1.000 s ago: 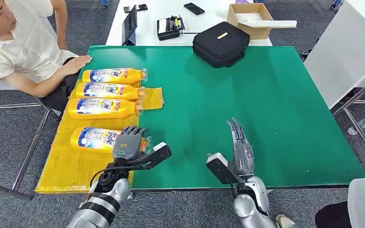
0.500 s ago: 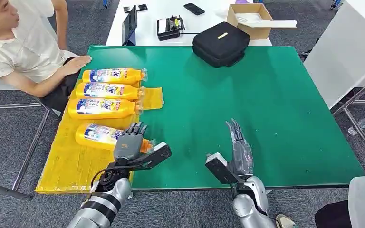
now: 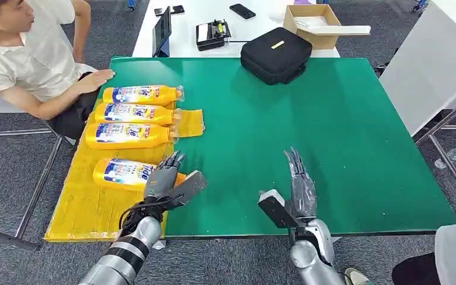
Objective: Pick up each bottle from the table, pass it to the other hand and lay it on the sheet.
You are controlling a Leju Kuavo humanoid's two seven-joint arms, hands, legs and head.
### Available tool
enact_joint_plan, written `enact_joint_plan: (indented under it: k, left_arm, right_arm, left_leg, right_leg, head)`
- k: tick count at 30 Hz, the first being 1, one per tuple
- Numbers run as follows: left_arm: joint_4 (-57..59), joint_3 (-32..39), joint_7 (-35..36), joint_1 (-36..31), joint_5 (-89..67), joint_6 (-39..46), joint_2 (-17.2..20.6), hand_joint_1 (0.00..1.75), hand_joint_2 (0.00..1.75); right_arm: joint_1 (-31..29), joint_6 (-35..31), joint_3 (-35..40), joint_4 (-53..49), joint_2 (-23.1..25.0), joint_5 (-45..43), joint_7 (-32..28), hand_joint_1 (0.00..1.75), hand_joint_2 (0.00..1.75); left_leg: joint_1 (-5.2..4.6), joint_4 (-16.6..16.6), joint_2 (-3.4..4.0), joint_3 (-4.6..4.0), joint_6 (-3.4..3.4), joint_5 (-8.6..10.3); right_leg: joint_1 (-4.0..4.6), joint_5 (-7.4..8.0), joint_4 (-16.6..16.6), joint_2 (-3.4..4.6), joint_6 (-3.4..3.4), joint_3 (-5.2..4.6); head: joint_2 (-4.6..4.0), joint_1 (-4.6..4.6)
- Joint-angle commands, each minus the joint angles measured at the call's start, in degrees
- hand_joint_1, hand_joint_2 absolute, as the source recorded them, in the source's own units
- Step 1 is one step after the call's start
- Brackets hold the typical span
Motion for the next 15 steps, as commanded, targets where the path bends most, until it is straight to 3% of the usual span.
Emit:
enact_joint_plan:
  k: [1,7,15]
  left_arm:
    - [-6.77,-6.04,-0.81,2.36,-0.5,-1.69,0.7,0.0,1.75]
    - [-26.22,-15.69,-1.22,9.11,0.92,-3.98,3.98,0.0,1.75]
    - [-27.58,-16.61,-1.93,9.62,1.42,-3.33,4.7,0.0,1.75]
  right_arm:
    - [-1.24,-0.27,-0.14,4.53,-1.04,0.45,-0.24,0.0,1.75]
    - [1.59,-1.85,-2.24,1.48,-0.64,-0.29,-1.32,0.0,1.75]
    - [1.64,-1.65,-2.64,0.66,-0.07,-1.45,-2.12,0.0,1.75]
  left_leg:
    - [0.03,-0.03,0.15,0.31,0.01,-0.12]
    - [0.04,0.02,0.11,0.28,0.02,-0.18]
    - [0.04,-0.02,0.21,0.22,-0.02,-0.13]
  right_leg:
    - [0.08,-0.07,-0.08,0.05,-0.22,0.32]
    - [0.09,-0.14,-0.05,-0.01,-0.24,0.3]
    - [0.08,-0.04,-0.06,0.12,-0.21,0.18]
  head:
    - [0.0,0.0]
    - [0.0,0.0]
    - [0.0,0.0]
